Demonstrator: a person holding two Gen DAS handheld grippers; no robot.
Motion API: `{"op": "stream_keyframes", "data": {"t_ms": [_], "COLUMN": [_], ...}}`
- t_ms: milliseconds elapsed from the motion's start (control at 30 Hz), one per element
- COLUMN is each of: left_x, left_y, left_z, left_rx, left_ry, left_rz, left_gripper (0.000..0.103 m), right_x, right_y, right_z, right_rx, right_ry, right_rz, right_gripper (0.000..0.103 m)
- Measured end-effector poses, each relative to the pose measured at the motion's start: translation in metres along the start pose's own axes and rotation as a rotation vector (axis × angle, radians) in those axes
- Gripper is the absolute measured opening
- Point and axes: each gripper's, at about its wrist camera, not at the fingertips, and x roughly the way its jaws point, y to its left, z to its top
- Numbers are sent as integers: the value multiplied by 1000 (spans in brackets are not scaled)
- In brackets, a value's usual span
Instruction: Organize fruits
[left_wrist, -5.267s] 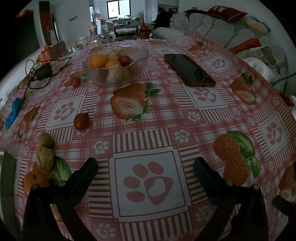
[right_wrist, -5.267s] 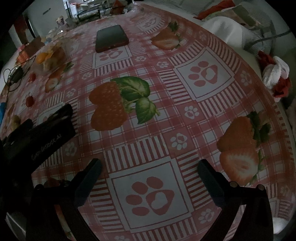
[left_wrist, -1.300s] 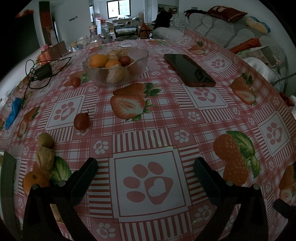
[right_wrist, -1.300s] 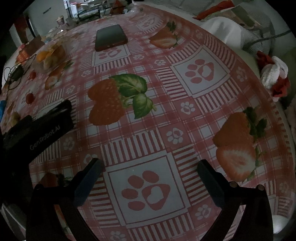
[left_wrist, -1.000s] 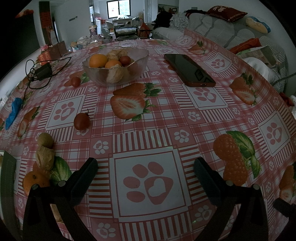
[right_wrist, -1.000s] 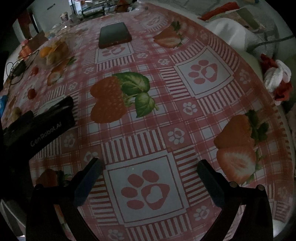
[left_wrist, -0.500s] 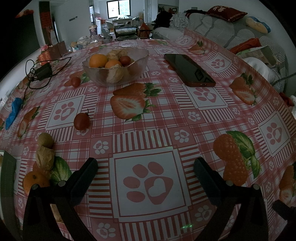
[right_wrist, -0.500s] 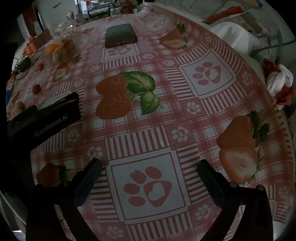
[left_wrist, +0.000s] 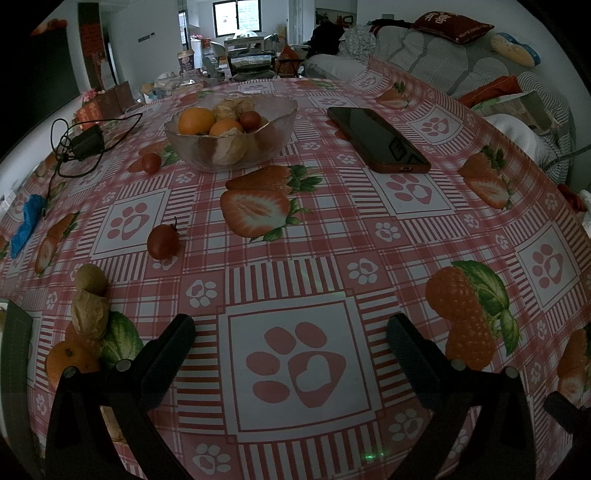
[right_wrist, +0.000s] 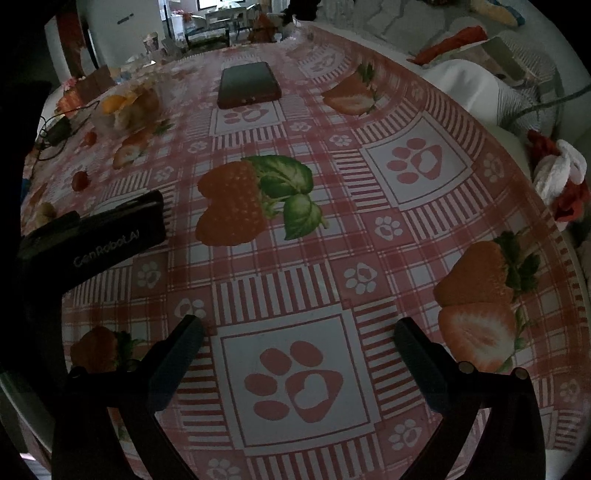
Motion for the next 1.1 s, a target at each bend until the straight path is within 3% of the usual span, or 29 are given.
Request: {"op": "stream_keyframes", "data": {"t_ms": [133,333,600,833,1100], "left_x": [0,0,0,0,0], "left_y": [0,0,0,0,0], "left_z": [0,0,0,0,0], "left_rx": [0,0,0,0,0], "left_ry": [0,0,0,0,0], "left_rz": [0,0,0,0,0], "left_gripper": [103,103,103,103,103], "right_x": [-1,2,1,4,6], "right_y": [0,-1,0,-2,-1], "right_z": [-2,7,4,12,15], "right_rx": [10,40,57,86,117], "right_ry": [-4,64,40,117,107], "right_rz": [-4,-14,-22,-30,-45], "right_gripper": [103,103,103,103,103]}}
